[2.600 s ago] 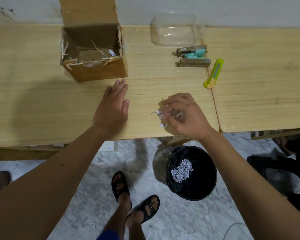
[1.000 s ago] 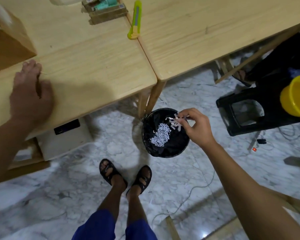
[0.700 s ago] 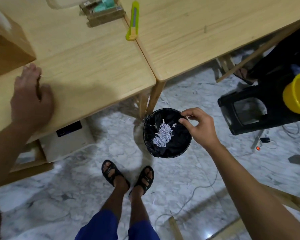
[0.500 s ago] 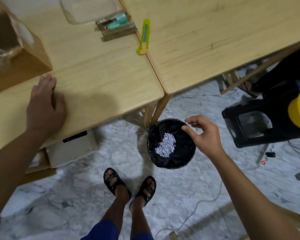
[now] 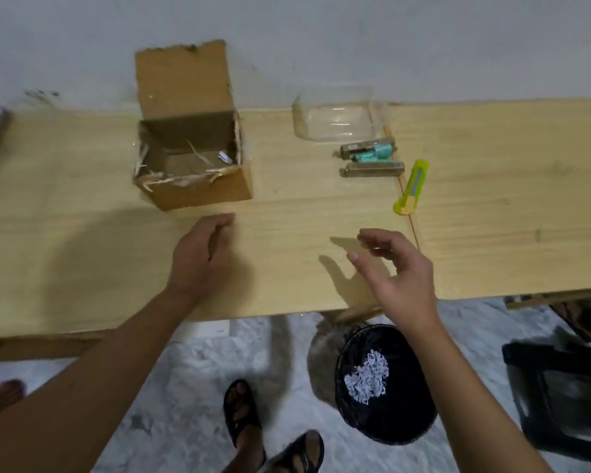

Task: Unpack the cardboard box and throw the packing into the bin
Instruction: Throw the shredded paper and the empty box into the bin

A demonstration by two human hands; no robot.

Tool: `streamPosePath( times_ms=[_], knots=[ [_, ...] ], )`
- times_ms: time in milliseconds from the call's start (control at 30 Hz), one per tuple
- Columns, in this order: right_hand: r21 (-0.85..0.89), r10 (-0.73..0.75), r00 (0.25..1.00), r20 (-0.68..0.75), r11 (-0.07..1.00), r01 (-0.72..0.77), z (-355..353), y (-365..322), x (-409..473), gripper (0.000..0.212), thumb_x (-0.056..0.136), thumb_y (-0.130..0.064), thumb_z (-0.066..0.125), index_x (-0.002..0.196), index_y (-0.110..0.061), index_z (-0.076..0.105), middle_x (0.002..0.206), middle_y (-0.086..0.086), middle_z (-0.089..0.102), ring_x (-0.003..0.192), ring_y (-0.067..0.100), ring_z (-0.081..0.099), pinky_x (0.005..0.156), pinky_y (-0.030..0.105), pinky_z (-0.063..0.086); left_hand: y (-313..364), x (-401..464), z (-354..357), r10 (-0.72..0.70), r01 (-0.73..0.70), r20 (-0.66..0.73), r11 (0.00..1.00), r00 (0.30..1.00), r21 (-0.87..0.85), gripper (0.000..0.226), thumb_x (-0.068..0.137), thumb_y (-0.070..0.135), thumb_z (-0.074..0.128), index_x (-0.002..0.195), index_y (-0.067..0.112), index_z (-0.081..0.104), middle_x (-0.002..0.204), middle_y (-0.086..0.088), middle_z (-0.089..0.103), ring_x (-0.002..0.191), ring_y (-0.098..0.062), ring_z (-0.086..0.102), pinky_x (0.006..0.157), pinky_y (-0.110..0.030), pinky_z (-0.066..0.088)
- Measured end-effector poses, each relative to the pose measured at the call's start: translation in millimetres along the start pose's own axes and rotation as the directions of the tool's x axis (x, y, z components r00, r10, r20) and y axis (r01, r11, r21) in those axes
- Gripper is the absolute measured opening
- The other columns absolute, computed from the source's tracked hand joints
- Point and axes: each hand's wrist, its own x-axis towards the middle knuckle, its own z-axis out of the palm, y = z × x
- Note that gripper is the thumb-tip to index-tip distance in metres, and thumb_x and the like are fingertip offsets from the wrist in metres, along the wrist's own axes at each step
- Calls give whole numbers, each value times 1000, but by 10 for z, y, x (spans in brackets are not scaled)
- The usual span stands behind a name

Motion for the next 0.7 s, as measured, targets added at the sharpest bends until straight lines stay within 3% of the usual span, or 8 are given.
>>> streamPosePath(
  times_ms=[133, 200, 300, 367, 433, 500, 633, 700],
  knots=[
    [58, -63, 992, 111, 997, 57, 679, -316, 436, 40, 86, -29, 84, 123, -21, 70, 118, -9, 73, 111, 9, 68, 99, 33, 56, -241, -3, -415, -92, 98, -128, 994, 987, 41, 30, 100, 33, 49, 116, 21, 72, 100, 5, 74, 85, -9, 64, 77, -25, 47],
    [72, -104, 983, 152, 993, 94, 971, -454, 628, 45, 88, -31, 83, 128, -20, 67, 125, -9, 70, 114, 8, 66, 101, 33, 55, -407, 13, -644, -158, 167, -193, 985, 968, 33, 28, 102, 32, 50, 115, 23, 73, 102, 6, 76, 90, -13, 69, 82, -31, 54],
    [90, -131, 973, 190, 989, 116, 1327, -610, 866, 51, 90, -33, 80, 136, -20, 61, 134, -7, 64, 122, 5, 62, 104, 30, 52, -567, 95, -922, -279, 271, -282, 960, 918, -67, 25, 107, 20, 50, 119, 24, 72, 98, 8, 75, 93, -5, 68, 83, -12, 51],
    [87, -150, 968, 203, 987, 134, 1517, -681, 1012, 55, 92, -34, 76, 142, -20, 56, 140, -5, 60, 129, 6, 57, 107, 30, 50, -618, 260, -1036, -322, 287, -323, 946, 890, -152, 26, 108, 17, 49, 122, 18, 70, 99, 8, 73, 99, -7, 69, 88, -14, 52],
    [89, -144, 965, 220, 988, 128, 1674, -752, 1161, 59, 94, -37, 73, 147, -22, 51, 145, -7, 55, 134, 3, 52, 111, 30, 47, -621, 501, -1079, -383, 297, -313, 910, 869, -289, 28, 107, 23, 48, 126, 15, 68, 111, 1, 73, 109, -13, 69, 100, -39, 56],
    [90, -128, 963, 238, 990, 109, 1813, -829, 1297, 64, 94, -42, 70, 150, -24, 46, 148, -12, 51, 134, -1, 49, 113, 29, 45, -570, 763, -1083, -414, 293, -301, 880, 859, -375, 37, 104, 36, 47, 129, 16, 66, 122, 0, 71, 118, -16, 65, 107, -49, 51],
    [87, -66, 964, 259, 995, 45, 2040, -945, 1548, 78, 95, -50, 65, 159, -22, 33, 158, -8, 42, 143, 3, 42, 120, 34, 40, -277, 1228, -1061, -391, 250, -173, 812, 904, -527, 31, 110, 40, 41, 118, 24, 67, 114, 14, 69, 110, 5, 64, 103, -31, 50],
    [111, -26, 965, 261, 994, -3, 2133, -977, 1659, 81, 95, -51, 65, 162, -22, 28, 163, -8, 38, 147, 5, 39, 122, 36, 37, -162, 1403, -1043, -335, 224, -76, 765, 939, -604, 45, 112, 43, 34, 123, 17, 68, 122, 2, 73, 119, -5, 67, 107, -37, 52]
  ],
)
